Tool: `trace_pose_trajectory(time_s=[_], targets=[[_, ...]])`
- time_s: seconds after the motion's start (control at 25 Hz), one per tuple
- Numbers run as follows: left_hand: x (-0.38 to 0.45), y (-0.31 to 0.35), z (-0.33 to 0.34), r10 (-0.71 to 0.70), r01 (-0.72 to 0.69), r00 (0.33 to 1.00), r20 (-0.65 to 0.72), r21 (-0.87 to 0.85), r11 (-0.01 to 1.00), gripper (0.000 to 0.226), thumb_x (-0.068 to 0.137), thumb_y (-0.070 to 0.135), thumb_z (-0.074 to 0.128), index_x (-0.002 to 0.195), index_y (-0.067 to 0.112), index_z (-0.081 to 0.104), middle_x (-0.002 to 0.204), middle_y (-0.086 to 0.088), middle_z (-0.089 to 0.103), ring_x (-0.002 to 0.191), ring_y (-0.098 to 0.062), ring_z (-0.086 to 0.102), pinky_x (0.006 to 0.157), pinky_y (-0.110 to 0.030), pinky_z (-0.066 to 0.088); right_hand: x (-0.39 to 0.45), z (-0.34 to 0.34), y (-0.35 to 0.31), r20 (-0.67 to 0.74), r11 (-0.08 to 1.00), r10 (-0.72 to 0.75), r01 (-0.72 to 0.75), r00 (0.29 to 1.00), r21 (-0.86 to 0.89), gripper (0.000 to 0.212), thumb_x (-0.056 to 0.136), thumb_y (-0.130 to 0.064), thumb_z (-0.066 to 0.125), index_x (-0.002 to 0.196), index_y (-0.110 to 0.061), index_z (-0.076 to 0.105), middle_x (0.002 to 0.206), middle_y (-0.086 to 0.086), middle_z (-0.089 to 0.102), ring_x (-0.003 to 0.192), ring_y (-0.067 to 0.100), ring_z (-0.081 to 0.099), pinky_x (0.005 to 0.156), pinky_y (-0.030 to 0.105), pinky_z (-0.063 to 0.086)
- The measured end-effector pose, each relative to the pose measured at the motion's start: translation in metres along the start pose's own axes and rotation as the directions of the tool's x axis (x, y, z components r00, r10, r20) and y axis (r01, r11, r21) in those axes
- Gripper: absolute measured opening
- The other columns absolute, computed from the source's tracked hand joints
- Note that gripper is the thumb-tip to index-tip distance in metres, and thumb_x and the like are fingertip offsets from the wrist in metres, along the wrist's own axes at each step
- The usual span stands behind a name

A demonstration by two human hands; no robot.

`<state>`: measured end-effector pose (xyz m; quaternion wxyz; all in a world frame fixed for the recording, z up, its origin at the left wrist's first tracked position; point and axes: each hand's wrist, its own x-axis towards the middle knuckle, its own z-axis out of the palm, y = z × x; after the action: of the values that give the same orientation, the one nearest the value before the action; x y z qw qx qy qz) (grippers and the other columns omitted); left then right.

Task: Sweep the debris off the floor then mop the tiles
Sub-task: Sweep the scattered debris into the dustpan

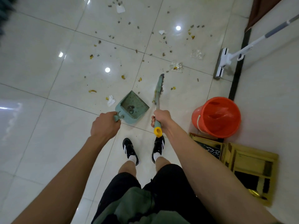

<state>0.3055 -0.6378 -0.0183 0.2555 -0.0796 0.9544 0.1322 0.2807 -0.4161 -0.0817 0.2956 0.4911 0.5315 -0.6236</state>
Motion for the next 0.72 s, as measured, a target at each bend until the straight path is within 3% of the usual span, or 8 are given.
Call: trace_pose_trajectory(time_s=[0.12, 0.24, 0.44, 0.56, 0.72], targets=[[-0.017, 0.004, 0.003, -0.078, 0.076, 0.996, -0.052, -0.042, 0.996, 0.014, 0.091, 0.028, 0.051, 0.086, 0.027, 0.063, 0.069, 0.001, 0.06, 0.062, -0.024, 0.059, 0.059, -0.031, 0.05, -0.011, -0.005, 0.005, 0.044, 0.991, -0.053, 0.058, 0.998, -0.122, 0.008, 0.081, 0.004, 0.044, 0.086, -0.001, 0.047, 0.069, 0.015, 0.05, 0.047, 0.021, 0.044, 0.047, 0.029, 0.04], [-0.039, -0.001, 0.005, -0.177, 0.171, 0.98, -0.094, -0.075, 0.982, 0.015, 0.093, 0.03, 0.05, 0.088, 0.03, 0.064, 0.069, 0.003, 0.058, 0.06, -0.021, 0.056, 0.058, -0.03, 0.047, -0.015, -0.011, 0.01, 0.086, 0.944, -0.092, 0.114, 0.992, -0.308, 0.007, 0.073, 0.0, 0.048, 0.079, -0.003, 0.049, 0.071, 0.017, 0.055, 0.051, 0.024, 0.047, 0.054, 0.033, 0.044], [-0.078, -0.033, 0.012, -0.334, 0.314, 0.935, -0.117, -0.161, 0.936, 0.015, 0.094, 0.03, 0.049, 0.088, 0.029, 0.063, 0.07, 0.0, 0.058, 0.061, -0.024, 0.056, 0.058, -0.031, 0.044, -0.031, -0.005, 0.006, 0.188, 0.823, -0.117, 0.202, 0.975, -0.53, 0.008, 0.087, 0.003, 0.046, 0.09, -0.001, 0.051, 0.076, 0.017, 0.058, 0.046, 0.02, 0.046, 0.042, 0.025, 0.043], [-0.099, -0.059, 0.02, -0.421, 0.388, 0.898, -0.126, -0.226, 0.894, 0.014, 0.092, 0.031, 0.049, 0.081, 0.031, 0.057, 0.069, 0.0, 0.058, 0.062, -0.026, 0.057, 0.058, -0.031, 0.045, -0.043, 0.03, 0.015, 0.292, 0.694, -0.124, 0.294, 0.948, -0.657, 0.008, 0.085, 0.002, 0.048, 0.088, 0.001, 0.055, 0.078, 0.02, 0.062, 0.046, 0.021, 0.048, 0.044, 0.026, 0.044], [-0.122, -0.099, 0.031, -0.539, 0.49, 0.834, -0.12, -0.29, 0.822, 0.018, 0.092, 0.031, 0.048, 0.077, 0.027, 0.058, 0.066, 0.0, 0.058, 0.059, -0.025, 0.056, 0.057, -0.03, 0.045, -0.052, 0.083, 0.034, 0.433, 0.38, -0.176, 0.467, 0.884, -0.799, 0.016, 0.082, -0.003, 0.055, 0.095, 0.002, 0.063, 0.085, 0.023, 0.068, 0.052, 0.029, 0.064, 0.047, 0.036, 0.057]])
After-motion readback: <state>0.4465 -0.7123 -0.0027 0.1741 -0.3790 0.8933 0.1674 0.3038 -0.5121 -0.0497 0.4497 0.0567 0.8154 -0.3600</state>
